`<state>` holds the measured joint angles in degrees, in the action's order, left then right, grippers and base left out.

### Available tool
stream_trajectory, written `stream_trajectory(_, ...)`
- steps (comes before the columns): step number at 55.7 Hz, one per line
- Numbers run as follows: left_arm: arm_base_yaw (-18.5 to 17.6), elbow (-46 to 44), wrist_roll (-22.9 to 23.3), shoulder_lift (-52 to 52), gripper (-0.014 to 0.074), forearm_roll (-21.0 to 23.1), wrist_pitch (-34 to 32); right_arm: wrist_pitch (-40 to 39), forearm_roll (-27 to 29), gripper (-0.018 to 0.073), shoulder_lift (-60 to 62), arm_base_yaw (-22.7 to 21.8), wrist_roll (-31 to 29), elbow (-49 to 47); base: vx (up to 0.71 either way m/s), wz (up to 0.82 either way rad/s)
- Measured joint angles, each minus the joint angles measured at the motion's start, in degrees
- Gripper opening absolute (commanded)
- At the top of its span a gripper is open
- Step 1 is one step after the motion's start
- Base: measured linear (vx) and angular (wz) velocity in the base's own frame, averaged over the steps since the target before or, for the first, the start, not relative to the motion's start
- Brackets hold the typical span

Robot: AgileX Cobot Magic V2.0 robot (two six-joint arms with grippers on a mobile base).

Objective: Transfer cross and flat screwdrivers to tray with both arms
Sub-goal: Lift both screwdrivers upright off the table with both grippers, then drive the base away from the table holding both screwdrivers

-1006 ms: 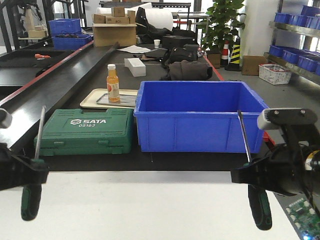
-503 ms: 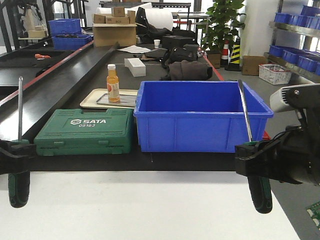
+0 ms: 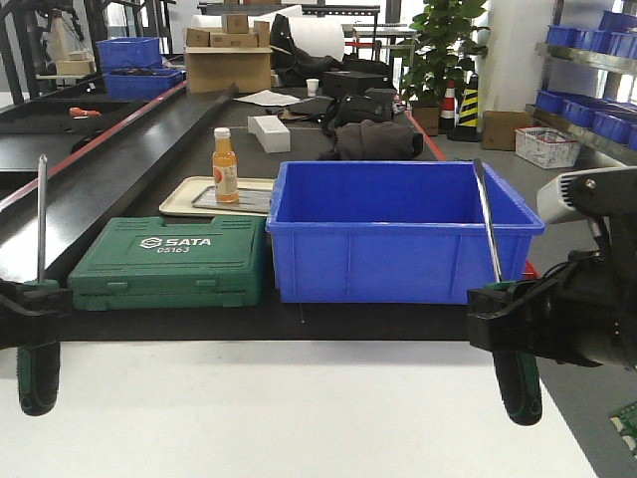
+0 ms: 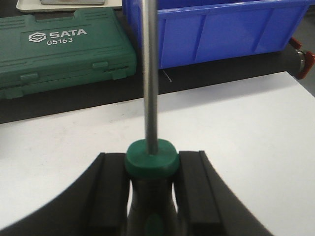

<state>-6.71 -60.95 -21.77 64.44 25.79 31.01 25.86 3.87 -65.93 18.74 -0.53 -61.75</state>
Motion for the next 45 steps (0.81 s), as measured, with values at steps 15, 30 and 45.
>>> stream_trajectory(15, 0.0, 0.0, 0.0, 0.0, 0.0, 0.0, 0.0, 0.0, -0.06, -0.0008, 0.0, 0.0, 0.0, 0.0, -0.01, -0.01)
stream_trajectory(30, 0.0, 0.0, 0.0, 0.0, 0.0, 0.0, 0.0, 0.0, -0.06, -0.0008, 0.0, 0.0, 0.0, 0.0, -0.06, -0.01)
stream_trajectory(45, 0.0, 0.0, 0.0, 0.0, 0.0, -0.05, 0.0, 0.0, -0.06, -0.0008, -0.06, 0.0, 0.0, 0.05, -0.15, -0.06)
